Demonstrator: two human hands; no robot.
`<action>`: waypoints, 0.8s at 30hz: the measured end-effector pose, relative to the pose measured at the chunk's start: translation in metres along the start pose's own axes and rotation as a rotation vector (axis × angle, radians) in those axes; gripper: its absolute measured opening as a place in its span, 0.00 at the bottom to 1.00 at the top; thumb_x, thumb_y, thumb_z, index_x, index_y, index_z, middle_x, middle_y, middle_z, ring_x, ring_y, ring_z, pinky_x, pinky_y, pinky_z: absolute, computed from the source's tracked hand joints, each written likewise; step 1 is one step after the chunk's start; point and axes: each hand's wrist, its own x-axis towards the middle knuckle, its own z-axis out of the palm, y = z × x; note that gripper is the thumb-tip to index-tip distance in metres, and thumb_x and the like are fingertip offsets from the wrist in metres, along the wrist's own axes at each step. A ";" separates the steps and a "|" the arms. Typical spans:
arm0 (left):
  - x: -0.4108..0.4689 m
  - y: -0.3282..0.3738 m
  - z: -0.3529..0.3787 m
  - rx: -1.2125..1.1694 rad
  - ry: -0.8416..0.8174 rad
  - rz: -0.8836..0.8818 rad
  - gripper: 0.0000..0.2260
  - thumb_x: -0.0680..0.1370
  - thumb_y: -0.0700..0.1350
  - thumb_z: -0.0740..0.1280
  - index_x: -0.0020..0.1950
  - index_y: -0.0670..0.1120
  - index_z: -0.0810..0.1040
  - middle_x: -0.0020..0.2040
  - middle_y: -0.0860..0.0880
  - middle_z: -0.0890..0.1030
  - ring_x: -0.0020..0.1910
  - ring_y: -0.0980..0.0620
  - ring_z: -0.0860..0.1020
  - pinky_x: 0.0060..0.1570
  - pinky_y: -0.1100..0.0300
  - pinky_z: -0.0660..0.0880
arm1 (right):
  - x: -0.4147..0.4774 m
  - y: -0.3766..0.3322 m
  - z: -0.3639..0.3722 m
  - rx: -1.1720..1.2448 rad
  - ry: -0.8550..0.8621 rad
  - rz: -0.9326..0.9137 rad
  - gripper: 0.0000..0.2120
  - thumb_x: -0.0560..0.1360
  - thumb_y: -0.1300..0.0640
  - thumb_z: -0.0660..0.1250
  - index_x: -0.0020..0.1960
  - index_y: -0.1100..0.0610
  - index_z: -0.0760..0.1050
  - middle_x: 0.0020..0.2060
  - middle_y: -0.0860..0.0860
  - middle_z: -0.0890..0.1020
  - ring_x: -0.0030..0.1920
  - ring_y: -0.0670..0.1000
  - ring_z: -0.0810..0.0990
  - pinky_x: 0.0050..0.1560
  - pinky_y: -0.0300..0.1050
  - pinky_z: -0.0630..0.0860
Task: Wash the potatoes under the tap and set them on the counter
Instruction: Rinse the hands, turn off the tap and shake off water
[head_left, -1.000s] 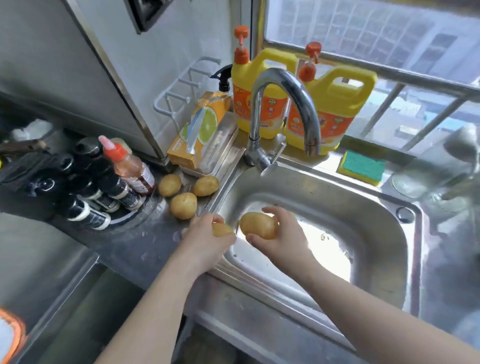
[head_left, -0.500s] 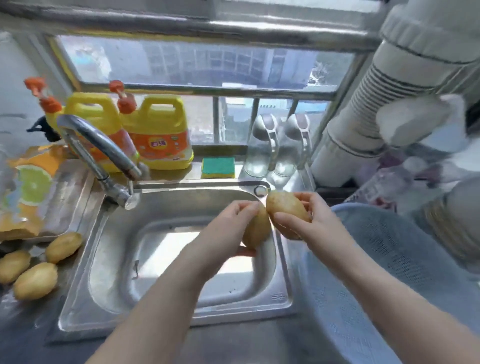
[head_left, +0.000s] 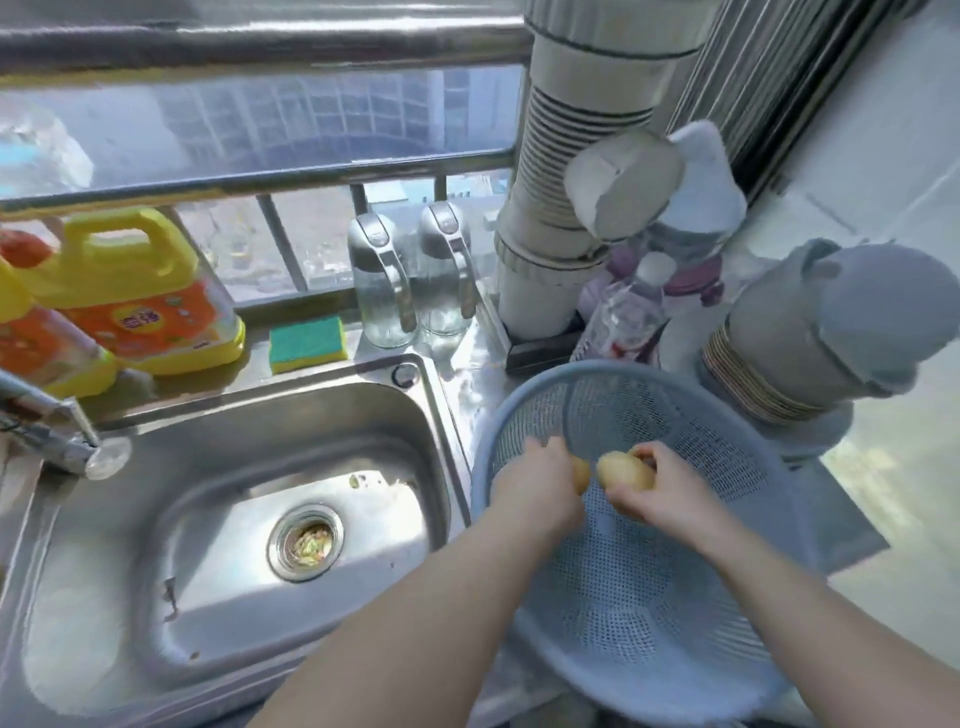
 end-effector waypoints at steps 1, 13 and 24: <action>0.005 0.001 0.006 0.041 -0.001 -0.010 0.22 0.77 0.43 0.68 0.70 0.43 0.66 0.65 0.41 0.69 0.62 0.37 0.75 0.55 0.46 0.74 | 0.004 0.004 0.004 -0.055 -0.001 0.004 0.31 0.67 0.47 0.79 0.66 0.50 0.71 0.58 0.49 0.79 0.55 0.53 0.78 0.55 0.48 0.75; 0.032 0.003 0.031 0.243 0.091 0.042 0.20 0.79 0.44 0.66 0.69 0.43 0.66 0.65 0.41 0.69 0.60 0.39 0.75 0.47 0.48 0.73 | 0.017 0.008 0.021 -0.213 0.001 -0.025 0.33 0.71 0.44 0.74 0.72 0.50 0.68 0.65 0.53 0.76 0.63 0.57 0.76 0.62 0.56 0.76; -0.061 -0.060 -0.053 -0.367 0.386 0.276 0.18 0.78 0.45 0.66 0.69 0.53 0.75 0.62 0.55 0.74 0.55 0.57 0.78 0.57 0.53 0.76 | -0.037 -0.128 0.009 0.105 0.020 -0.436 0.08 0.73 0.55 0.67 0.49 0.44 0.80 0.38 0.41 0.84 0.42 0.45 0.83 0.46 0.51 0.81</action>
